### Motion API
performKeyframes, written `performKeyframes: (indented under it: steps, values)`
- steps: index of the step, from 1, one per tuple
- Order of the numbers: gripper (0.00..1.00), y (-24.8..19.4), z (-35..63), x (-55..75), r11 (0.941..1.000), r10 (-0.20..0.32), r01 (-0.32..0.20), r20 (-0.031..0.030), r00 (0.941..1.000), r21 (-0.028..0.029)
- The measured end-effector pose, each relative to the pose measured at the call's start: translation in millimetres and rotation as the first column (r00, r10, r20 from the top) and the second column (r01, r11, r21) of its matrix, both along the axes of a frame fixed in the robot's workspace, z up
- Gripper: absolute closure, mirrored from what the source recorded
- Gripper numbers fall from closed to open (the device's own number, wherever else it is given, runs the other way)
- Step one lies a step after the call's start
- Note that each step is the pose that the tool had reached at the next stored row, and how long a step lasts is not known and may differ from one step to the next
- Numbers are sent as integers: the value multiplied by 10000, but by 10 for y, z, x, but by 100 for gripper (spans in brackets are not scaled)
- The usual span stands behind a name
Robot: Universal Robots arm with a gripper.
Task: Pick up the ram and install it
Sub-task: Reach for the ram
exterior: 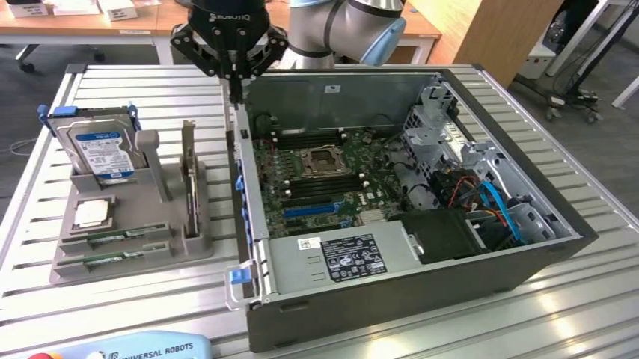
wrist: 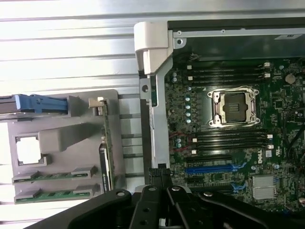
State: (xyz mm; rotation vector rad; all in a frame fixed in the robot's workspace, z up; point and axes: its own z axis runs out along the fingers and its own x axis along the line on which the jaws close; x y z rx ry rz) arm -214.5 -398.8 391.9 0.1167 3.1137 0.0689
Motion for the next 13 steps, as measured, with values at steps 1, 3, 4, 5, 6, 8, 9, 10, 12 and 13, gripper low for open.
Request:
performKeyframes:
  steps: [1,3,4,5,6,8,9,10,12,13]
  values:
    - [90,0,0,-27,10000,0,0,1,10000,0]
    - [90,0,-1,-76,10000,0,0,0,10000,0]
    - [90,0,-2,-101,10000,1,-1,0,10000,-1]
    - [90,0,-2,-127,10000,1,-1,0,10000,0]
    - [90,0,-3,-152,10000,1,-1,0,10000,0]
    - [90,0,-4,-203,10000,0,0,0,10000,0]
    - [90,0,-4,-228,10000,0,0,0,10000,-1]
    - [90,0,-5,-253,10000,-1,1,1,10000,0]
    - [90,0,-6,-306,10000,1,-1,0,10000,0]
    - [90,0,-7,-331,10000,1,-1,1,10000,-1]
